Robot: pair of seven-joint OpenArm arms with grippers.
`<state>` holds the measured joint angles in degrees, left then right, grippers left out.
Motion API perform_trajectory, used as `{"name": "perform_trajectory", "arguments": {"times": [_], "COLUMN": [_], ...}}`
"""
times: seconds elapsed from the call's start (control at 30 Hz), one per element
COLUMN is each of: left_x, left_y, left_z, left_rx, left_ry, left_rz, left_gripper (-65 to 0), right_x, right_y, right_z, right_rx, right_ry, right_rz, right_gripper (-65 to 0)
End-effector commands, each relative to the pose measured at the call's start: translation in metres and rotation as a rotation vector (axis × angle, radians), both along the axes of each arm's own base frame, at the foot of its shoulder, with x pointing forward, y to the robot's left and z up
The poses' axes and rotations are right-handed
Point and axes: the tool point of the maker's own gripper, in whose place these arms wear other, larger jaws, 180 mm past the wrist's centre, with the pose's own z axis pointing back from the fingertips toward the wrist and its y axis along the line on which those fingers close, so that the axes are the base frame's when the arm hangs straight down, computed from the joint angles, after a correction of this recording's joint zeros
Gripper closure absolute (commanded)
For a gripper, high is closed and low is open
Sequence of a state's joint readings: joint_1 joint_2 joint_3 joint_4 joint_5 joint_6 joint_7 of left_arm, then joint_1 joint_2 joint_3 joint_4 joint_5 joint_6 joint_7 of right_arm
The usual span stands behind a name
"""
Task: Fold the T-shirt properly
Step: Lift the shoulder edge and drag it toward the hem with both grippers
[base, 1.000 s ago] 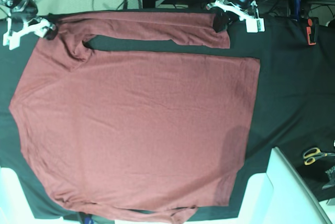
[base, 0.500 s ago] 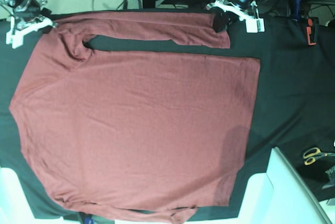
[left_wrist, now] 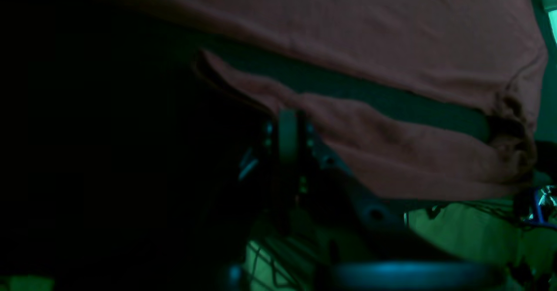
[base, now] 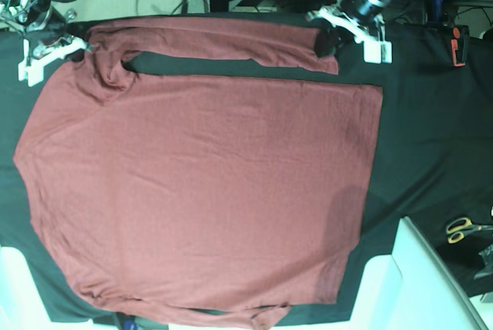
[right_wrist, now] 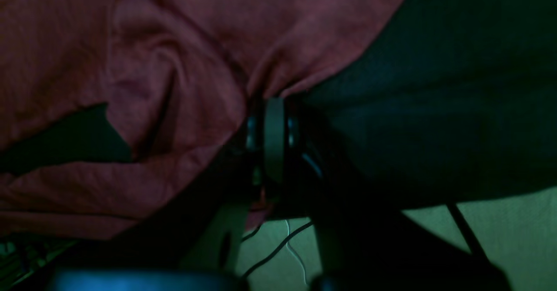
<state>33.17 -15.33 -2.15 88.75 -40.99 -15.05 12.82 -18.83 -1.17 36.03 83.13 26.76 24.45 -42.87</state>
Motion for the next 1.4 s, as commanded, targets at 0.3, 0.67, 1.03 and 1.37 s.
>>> {"name": "perform_trajectory", "arguments": {"times": [0.3,0.67,1.03,1.37], "left_x": [0.04,0.07,0.111,0.149], "left_y": [0.007,-0.001,-0.003,0.005], "left_z": [0.037,0.05,0.07,0.072], "left_rx": [0.028,0.028,0.039,0.029], "left_ry": [-0.047,-0.074,-0.128,-0.136], "left_rz": [-0.056,-0.099,-0.124,-0.036], "left_gripper": [0.0,0.0,0.0,0.0], "right_x": [0.023,0.051,0.089,0.114], "right_y": [-0.017,-0.015,-0.024,-0.037], "right_z": [0.034,0.054,0.051,0.05], "right_rx": [-0.07,-0.059,-0.092,-0.086], "right_ry": [-0.055,-0.05,-0.022,-0.046], "right_rz": [-0.023,-0.034,-0.022,-0.036], "right_gripper": [-0.2,-0.2,-0.2,-0.2]}}
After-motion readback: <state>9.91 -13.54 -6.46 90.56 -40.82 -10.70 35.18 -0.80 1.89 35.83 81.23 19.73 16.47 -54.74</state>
